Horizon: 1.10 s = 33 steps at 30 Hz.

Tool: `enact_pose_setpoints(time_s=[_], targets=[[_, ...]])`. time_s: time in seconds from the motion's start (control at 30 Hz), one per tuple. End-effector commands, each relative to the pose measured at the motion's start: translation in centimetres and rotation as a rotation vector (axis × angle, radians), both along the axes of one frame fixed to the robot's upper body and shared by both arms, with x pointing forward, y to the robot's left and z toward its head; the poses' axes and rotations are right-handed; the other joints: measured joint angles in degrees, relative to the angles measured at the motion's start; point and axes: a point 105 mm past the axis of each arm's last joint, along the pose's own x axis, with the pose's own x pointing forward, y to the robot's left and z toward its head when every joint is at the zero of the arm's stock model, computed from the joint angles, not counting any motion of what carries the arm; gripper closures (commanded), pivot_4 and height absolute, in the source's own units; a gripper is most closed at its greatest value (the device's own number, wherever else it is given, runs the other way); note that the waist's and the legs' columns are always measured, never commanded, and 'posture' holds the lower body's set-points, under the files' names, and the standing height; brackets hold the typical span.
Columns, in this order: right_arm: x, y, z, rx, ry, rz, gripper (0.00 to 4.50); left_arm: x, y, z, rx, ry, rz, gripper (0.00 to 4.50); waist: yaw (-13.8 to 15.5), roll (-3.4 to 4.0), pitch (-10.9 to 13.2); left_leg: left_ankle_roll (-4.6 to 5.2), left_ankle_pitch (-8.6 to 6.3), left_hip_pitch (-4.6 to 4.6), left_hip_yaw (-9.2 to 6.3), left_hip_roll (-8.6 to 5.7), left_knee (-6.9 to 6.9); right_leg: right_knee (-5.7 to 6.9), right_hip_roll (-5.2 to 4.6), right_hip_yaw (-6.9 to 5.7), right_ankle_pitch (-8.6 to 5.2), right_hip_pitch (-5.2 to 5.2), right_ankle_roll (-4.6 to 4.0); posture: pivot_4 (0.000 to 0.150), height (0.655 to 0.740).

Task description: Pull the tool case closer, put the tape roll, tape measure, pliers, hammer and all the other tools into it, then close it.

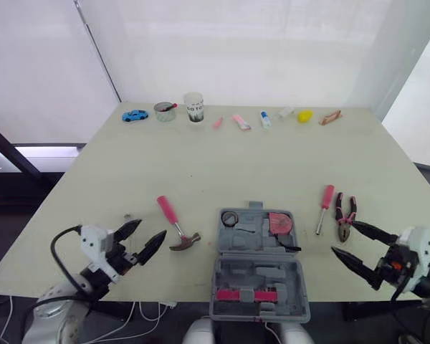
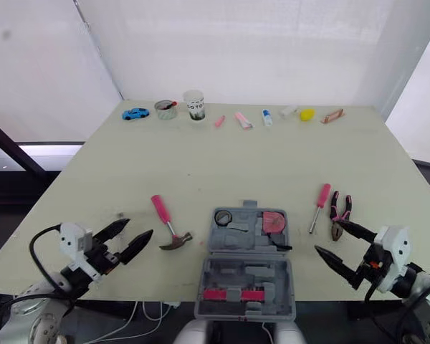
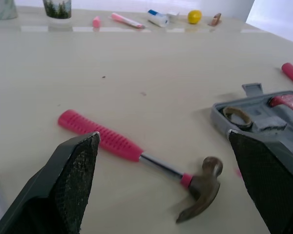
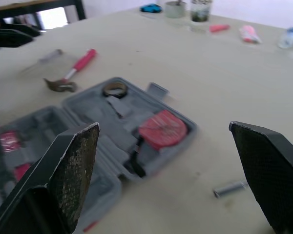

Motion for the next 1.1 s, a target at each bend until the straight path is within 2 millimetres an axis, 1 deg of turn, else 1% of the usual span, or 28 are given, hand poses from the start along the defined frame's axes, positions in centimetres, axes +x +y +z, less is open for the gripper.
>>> enact_pose_setpoints(time_s=[0.03,0.1,0.2,0.3,0.4,0.47,0.73,0.87,0.93,1.0,1.1], targets=[[0.1,0.8,1.2,-0.003,-0.067,0.042,0.04,0.0,-1.1,1.2,0.004,-0.041,-0.010,0.00,-0.13,0.00,0.00,0.00,0.00,0.03,0.02,0.00,0.01,0.02,0.00,0.03,0.00,0.00,0.00,0.150,0.7400],[0.4,0.8,1.3,0.005,-0.075,0.043,0.04,0.1,-1.3,1.4,0.011,-0.052,-0.010,0.00,-0.18,0.00,0.00,0.00,0.00,0.04,0.02,-0.02,0.01,0.05,0.00,0.04,0.00,0.00,0.00,0.150,0.7400],[1.1,0.2,1.0,0.009,-0.081,0.007,0.04,0.2,-1.3,2.0,0.027,-0.077,-0.032,0.00,-0.13,0.00,0.00,0.00,0.00,0.04,0.02,-0.03,0.01,0.06,0.07,0.03,0.00,0.00,-0.02,0.150,0.7400],[2.3,-1.0,0.5,-0.013,-0.097,-0.089,0.04,0.0,-2.0,2.6,0.042,-0.101,-0.108,0.00,-0.02,0.00,0.00,0.00,0.00,0.00,0.06,-0.03,0.01,0.05,0.13,0.01,-0.01,0.00,-0.03,0.150,0.7400],[3.6,-2.2,-0.1,-0.008,-0.092,-0.220,0.04,-0.3,-3.2,3.2,0.071,-0.117,-0.249,0.00,0.03,0.02,0.00,-0.01,0.01,0.00,0.12,-0.04,0.01,0.06,0.15,0.02,-0.01,0.00,-0.04,0.150,0.7400],[4.2,-2.6,-0.5,0.015,-0.075,-0.295,0.04,-0.2,-3.9,4.0,0.085,-0.132,-0.351,0.00,0.03,0.02,0.01,-0.01,0.01,0.00,0.13,-0.03,0.02,0.07,0.16,0.00,0.00,-0.01,-0.04,0.150,0.7400],[5.8,-2.8,-2.4,0.072,-0.001,-0.525,0.04,-0.4,-6.3,5.8,0.094,-0.141,-0.629,0.00,-0.21,0.06,0.01,-0.01,0.01,-0.01,0.14,-0.01,0.01,0.10,0.21,0.07,0.00,-0.02,-0.04,0.150,0.7400],[6.9,-2.3,-4.1,0.052,0.070,-0.657,0.04,-0.2,-7.4,6.8,0.144,-0.139,-0.784,0.00,-0.21,0.07,0.01,-0.02,0.01,0.00,0.13,0.00,0.02,0.15,0.26,0.05,0.00,-0.02,-0.04,0.150,0.7400],[7.6,-2.5,-4.6,0.050,0.085,-0.768,0.04,-0.2,-7.8,7.6,0.169,-0.135,-0.867,0.00,-0.23,0.09,0.02,-0.02,0.02,0.02,0.14,0.01,0.03,0.17,0.29,0.07,0.00,-0.03,-0.05,0.150,0.7400],[8.0,-3.2,-5.2,0.035,0.108,-0.906,0.04,-0.4,-8.1,8.1,0.173,-0.113,-0.942,0.00,-0.32,0.09,0.02,-0.02,0.02,0.00,0.12,0.02,0.04,0.17,0.32,0.07,0.00,-0.04,-0.05,0.150,0.7400],[8.4,-3.5,-5.6,0.036,0.128,-0.999,0.04,-0.4,-8.4,8.7,0.170,-0.114,-0.980,0.00,-0.37,0.13,0.03,-0.02,0.02,-0.02,0.11,0.03,0.01,0.14,0.33,0.14,0.00,-0.07,-0.04,0.150,0.7400]])
